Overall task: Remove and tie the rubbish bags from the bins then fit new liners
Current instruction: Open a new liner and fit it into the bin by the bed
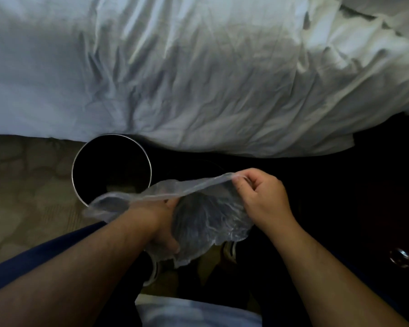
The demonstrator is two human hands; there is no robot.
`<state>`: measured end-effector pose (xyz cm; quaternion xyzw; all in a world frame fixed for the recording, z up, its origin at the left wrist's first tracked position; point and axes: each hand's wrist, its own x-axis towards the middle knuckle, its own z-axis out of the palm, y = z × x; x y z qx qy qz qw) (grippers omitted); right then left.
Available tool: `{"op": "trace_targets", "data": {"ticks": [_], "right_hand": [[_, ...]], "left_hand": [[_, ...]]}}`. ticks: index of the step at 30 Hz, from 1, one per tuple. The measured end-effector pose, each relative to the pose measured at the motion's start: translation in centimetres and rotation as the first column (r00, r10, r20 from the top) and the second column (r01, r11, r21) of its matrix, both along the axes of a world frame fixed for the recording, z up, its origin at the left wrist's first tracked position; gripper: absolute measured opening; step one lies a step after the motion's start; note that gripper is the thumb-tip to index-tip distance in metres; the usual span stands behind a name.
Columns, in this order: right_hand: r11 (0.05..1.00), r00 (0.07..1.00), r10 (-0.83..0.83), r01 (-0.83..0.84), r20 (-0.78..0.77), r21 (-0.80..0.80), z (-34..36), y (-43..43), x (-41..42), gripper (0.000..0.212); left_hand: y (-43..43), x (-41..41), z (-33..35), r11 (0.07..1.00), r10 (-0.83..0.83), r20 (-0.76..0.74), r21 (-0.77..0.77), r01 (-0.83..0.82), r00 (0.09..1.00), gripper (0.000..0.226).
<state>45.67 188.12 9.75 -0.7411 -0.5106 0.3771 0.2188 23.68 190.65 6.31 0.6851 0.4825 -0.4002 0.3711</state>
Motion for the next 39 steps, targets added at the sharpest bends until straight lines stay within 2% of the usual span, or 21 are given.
{"op": "trace_targets", "data": {"ticks": [2,3,5,7,9,10,11,12,13,15,16,17,19,20,21,25,28,30,32,36,39], "right_hand": [[1.0,0.991,-0.019,0.021,0.129,-0.01,0.1,0.2,0.6,0.02],[0.999,0.986,-0.013,0.019,0.166,-0.033,0.1,0.1,0.7,0.019],[0.997,0.98,0.0,0.016,0.201,-0.074,-0.2,-0.1,0.4,0.016],[0.995,0.977,0.021,0.002,0.214,-0.104,-0.6,0.0,0.3,0.018],[0.974,0.975,0.077,-0.029,0.209,-0.225,-1.1,0.0,0.4,0.055],[0.955,0.967,0.094,-0.021,0.238,-0.295,-1.3,-0.1,0.4,0.075],[0.951,0.943,0.109,-0.006,0.316,-0.309,-1.3,-0.3,0.2,0.085],[0.975,0.898,0.113,-0.018,0.425,-0.22,-1.2,-0.6,-0.1,0.081],[0.993,0.851,0.119,-0.111,0.512,-0.046,-1.3,-0.7,-0.5,0.065],[0.891,0.829,0.183,-0.367,0.528,0.267,-1.4,-0.6,-1.3,0.029],[0.824,0.813,0.302,-0.485,0.498,0.293,-1.7,-0.3,-1.7,0.02],[0.779,0.772,0.445,-0.584,0.454,0.229,-2.1,0.4,-2.1,0.018],[0.753,0.701,0.64,-0.654,0.316,-0.072,-2.9,2.1,-2.9,0.026],[0.748,0.699,0.663,-0.631,0.268,-0.206,-3.6,2.7,-3.0,0.03],[0.767,0.725,0.641,-0.588,0.253,-0.258,-4.3,3.2,-3.0,0.035],[0.868,0.826,0.484,-0.41,0.289,-0.281,-6.1,4.8,-3.2,0.066],[0.865,0.756,0.503,-0.436,0.419,-0.249,-7.3,5.6,-3.2,0.065],[0.851,0.69,0.512,-0.486,0.511,-0.196,-8.2,6.2,-3.2,0.053],[0.853,0.669,0.51,-0.476,0.541,-0.216,-9.3,6.7,-3.1,0.05],[0.853,0.741,0.511,-0.378,0.436,-0.359,-11.7,7.6,-2.2,0.062],[0.833,0.839,0.462,-0.298,0.287,-0.466,-13.2,7.8,-1.1,0.064]], "left_hand": [[0.1,-0.3,-0.3,0.998,-0.028,-0.072,-0.065,0.023,0.997,0.14],[0.0,-0.3,-0.3,0.997,-0.024,-0.042,-0.074,0.021,0.999,0.141],[-0.1,-0.1,0.0,0.999,-0.023,0.087,-0.035,0.026,0.996,0.127],[-0.1,0.2,-0.1,0.999,-0.013,0.211,0.041,0.005,0.977,0.098],[0.1,0.2,-0.3,0.988,-0.025,0.3,0.153,-0.022,0.954,0.067],[0.2,0.1,-0.6,0.975,-0.032,0.339,0.216,-0.045,0.94,0.055],[0.3,0.1,-1.0,0.958,-0.03,0.378,0.275,-0.081,0.925,0.046],[0.4,0.0,-1.3,0.936,-0.007,0.424,0.323,-0.144,0.906,0.041],[0.5,0.0,-1.7,0.907,0.032,0.467,0.358,-0.222,0.884,0.039],[0.7,0.2,-2.2,0.833,0.102,0.533,0.417,-0.365,0.84,0.039],[1.0,0.4,-2.4,0.801,0.119,0.551,0.438,-0.408,0.826,0.039],[1.2,0.5,-2.7,0.781,0.129,0.556,0.453,-0.43,0.821,0.041],[1.8,0.8,-3.4,0.769,0.138,0.543,0.468,-0.436,0.828,0.046],[2.1,0.9,-3.8,0.768,0.139,0.53,0.475,-0.429,0.836,0.05],[2.3,0.9,-4.1,0.765,0.135,0.516,0.489,-0.42,0.846,0.055],[3.6,1.2,-5.3,0.669,0.086,0.492,0.616,-0.416,0.866,0.054],[4.9,1.4,-6.3,0.598,0.045,0.461,0.698,-0.394,0.886,0.05],[5.6,1.4,-7.3,0.64,0.039,0.393,0.696,-0.325,0.919,0.062],[6.1,1.4,-8.7,0.71,0.043,0.349,0.649,-0.275,0.936,0.075],[6.4,1.2,-11.7,0.822,0.17,0.335,0.47,-0.321,0.927,0.087],[5.7,0.6,-13.4,0.795,0.306,0.417,0.382,-0.47,0.856,0.078]]}}
